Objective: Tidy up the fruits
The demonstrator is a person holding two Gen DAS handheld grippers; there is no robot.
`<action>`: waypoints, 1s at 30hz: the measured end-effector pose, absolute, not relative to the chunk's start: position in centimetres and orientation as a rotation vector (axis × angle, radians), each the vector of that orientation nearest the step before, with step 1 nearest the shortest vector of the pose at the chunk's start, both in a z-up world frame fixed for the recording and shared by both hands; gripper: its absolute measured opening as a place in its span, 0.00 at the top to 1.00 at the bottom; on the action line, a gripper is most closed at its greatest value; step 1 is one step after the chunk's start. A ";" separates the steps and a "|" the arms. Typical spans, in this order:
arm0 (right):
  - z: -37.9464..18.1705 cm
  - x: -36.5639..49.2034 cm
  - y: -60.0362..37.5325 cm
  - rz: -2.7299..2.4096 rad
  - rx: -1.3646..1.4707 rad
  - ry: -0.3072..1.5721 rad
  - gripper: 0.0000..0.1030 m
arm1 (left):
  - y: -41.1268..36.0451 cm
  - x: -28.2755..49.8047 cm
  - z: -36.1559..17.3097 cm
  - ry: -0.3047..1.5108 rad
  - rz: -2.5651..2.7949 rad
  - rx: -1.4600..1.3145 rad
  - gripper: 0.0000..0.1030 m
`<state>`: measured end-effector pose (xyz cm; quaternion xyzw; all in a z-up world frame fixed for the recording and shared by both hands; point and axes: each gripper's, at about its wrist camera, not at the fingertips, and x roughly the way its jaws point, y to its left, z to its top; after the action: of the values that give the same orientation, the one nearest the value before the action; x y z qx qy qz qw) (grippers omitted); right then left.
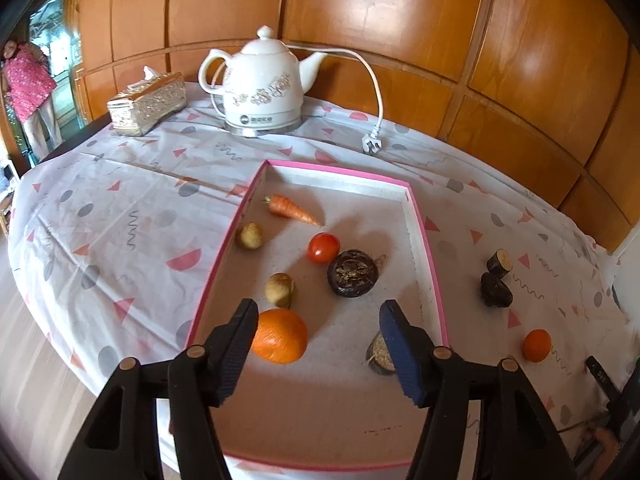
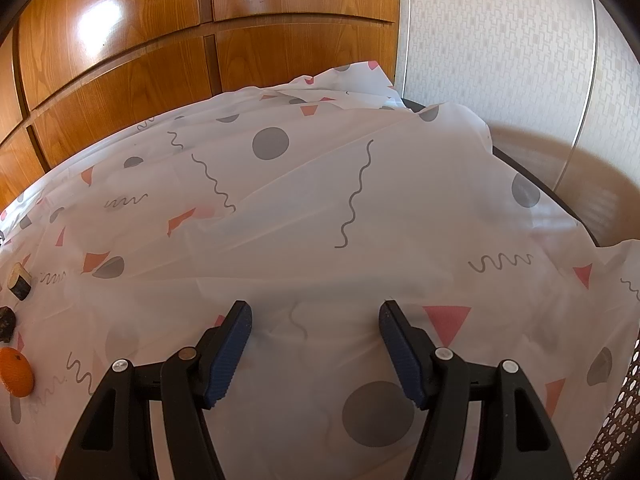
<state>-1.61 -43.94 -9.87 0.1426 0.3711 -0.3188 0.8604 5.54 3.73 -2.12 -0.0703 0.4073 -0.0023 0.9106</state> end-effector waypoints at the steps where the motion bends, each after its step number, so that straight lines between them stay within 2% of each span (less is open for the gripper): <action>1: -9.9 -1.6 -43.9 -0.668 0.300 0.778 0.35 | 3.8 5.3 -2.1 0.837 0.001 -0.140 0.38; 6: -9.9 -1.6 -43.9 -0.668 0.301 0.777 0.35 | 4.2 4.4 -2.3 0.834 0.023 -0.138 0.34; 13: -9.9 -1.6 -43.8 -0.671 0.295 0.781 0.35 | 5.0 3.6 -2.8 0.834 0.037 -0.163 0.34; 19: -10.0 -1.5 -43.7 -0.676 0.284 0.788 0.35 | 5.9 3.2 -2.9 0.826 0.045 -0.194 0.28; 30: -9.9 -1.4 -43.7 -0.680 0.270 0.806 0.35 | 7.8 2.9 -3.5 0.828 0.069 -0.251 0.28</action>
<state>-1.36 -43.72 -9.92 0.1286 0.3832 -0.3235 0.8555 2.89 7.78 -3.46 -0.1218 0.4010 0.0332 0.9073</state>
